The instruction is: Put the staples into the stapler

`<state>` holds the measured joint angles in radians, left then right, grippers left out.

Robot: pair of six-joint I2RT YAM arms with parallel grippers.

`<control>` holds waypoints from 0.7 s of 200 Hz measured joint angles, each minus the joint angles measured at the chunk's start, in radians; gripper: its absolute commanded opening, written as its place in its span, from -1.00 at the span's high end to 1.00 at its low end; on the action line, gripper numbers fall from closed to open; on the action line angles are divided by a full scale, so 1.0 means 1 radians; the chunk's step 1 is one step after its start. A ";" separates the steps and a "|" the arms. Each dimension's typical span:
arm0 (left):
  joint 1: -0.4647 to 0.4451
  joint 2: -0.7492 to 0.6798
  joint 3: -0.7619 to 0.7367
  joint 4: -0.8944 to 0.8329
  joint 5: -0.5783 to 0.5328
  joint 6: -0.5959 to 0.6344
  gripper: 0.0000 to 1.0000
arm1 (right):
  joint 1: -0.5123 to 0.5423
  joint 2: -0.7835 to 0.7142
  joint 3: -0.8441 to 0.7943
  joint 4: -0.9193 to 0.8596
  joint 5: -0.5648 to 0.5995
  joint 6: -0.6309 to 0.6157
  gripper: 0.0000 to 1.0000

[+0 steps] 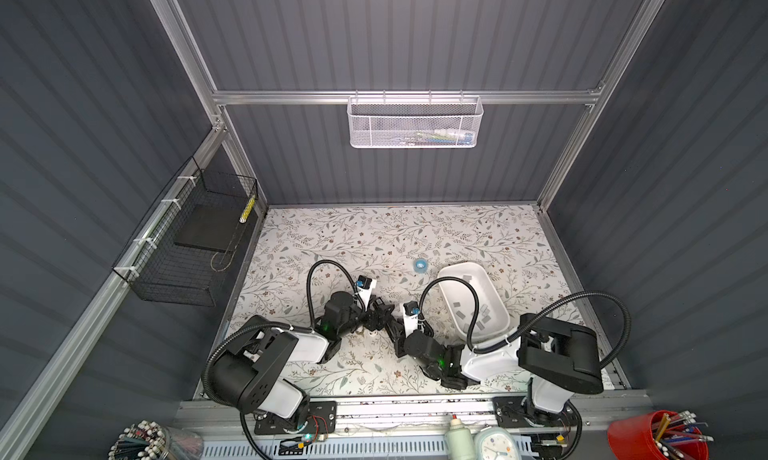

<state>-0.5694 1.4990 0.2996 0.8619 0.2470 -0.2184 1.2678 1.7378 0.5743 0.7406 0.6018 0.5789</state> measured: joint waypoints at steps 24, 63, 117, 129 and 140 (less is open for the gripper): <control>-0.005 0.029 0.011 0.011 -0.001 0.000 -0.56 | 0.005 0.032 0.000 0.061 0.004 0.027 0.59; -0.005 0.067 0.029 0.040 -0.009 0.000 -0.54 | 0.009 0.072 -0.004 0.146 0.010 0.060 0.59; -0.006 0.109 0.046 0.076 -0.023 0.001 -0.52 | 0.010 0.119 -0.009 0.219 0.024 0.101 0.60; -0.006 0.121 0.047 0.092 -0.026 0.001 -0.52 | 0.010 0.127 -0.011 0.237 0.027 0.110 0.60; -0.006 0.134 0.048 0.110 -0.029 0.003 -0.51 | 0.009 0.136 -0.011 0.244 0.027 0.116 0.61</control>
<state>-0.5755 1.6325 0.3473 0.9718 0.2180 -0.2157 1.2770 1.8736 0.5632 0.9848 0.6285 0.6952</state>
